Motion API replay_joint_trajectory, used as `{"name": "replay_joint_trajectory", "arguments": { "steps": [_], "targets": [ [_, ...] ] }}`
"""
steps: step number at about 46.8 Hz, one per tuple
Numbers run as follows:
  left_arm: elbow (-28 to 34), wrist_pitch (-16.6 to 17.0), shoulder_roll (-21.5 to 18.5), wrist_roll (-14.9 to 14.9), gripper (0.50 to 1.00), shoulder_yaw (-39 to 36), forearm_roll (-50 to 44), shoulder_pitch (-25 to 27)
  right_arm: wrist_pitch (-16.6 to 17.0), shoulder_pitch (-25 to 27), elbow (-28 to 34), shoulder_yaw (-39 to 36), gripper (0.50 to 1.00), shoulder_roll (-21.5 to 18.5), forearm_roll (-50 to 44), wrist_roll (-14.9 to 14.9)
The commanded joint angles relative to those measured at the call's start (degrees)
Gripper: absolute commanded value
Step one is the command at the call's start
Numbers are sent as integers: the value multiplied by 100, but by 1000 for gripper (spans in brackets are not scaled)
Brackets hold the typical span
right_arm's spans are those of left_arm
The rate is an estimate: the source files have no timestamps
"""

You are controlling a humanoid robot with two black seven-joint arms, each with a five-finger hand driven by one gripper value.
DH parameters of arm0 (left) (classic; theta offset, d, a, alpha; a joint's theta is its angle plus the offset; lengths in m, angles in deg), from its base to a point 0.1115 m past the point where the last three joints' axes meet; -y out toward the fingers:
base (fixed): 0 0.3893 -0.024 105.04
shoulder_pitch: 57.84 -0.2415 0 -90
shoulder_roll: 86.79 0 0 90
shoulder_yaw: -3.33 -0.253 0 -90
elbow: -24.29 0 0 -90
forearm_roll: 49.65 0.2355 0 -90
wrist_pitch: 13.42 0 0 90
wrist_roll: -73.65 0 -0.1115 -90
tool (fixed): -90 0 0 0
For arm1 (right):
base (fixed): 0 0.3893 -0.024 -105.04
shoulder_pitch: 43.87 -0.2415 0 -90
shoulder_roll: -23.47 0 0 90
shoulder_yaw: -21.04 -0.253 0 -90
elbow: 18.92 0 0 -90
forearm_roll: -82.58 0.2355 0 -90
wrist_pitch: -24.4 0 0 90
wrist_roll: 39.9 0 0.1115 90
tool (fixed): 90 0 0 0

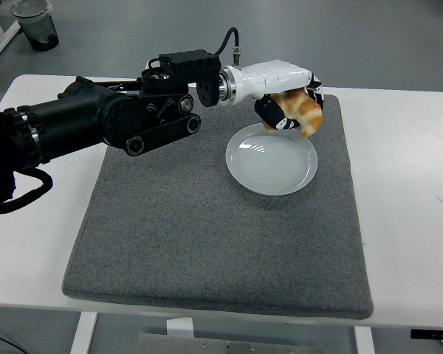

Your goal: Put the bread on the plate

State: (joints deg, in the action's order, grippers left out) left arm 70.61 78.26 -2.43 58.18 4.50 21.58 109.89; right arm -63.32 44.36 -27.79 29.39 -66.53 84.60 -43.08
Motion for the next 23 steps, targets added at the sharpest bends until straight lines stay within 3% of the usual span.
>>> {"name": "replay_joint_trajectory", "arguments": {
  "steps": [1,23],
  "targets": [
    [-79,-1,107,0,500,-64,5,-73,0,1,0,0,932,0,0,1],
    [-325,140,336,-9,500,-486,31,-408,0,1,0,0,932,0,0,-7]
  ]
}}
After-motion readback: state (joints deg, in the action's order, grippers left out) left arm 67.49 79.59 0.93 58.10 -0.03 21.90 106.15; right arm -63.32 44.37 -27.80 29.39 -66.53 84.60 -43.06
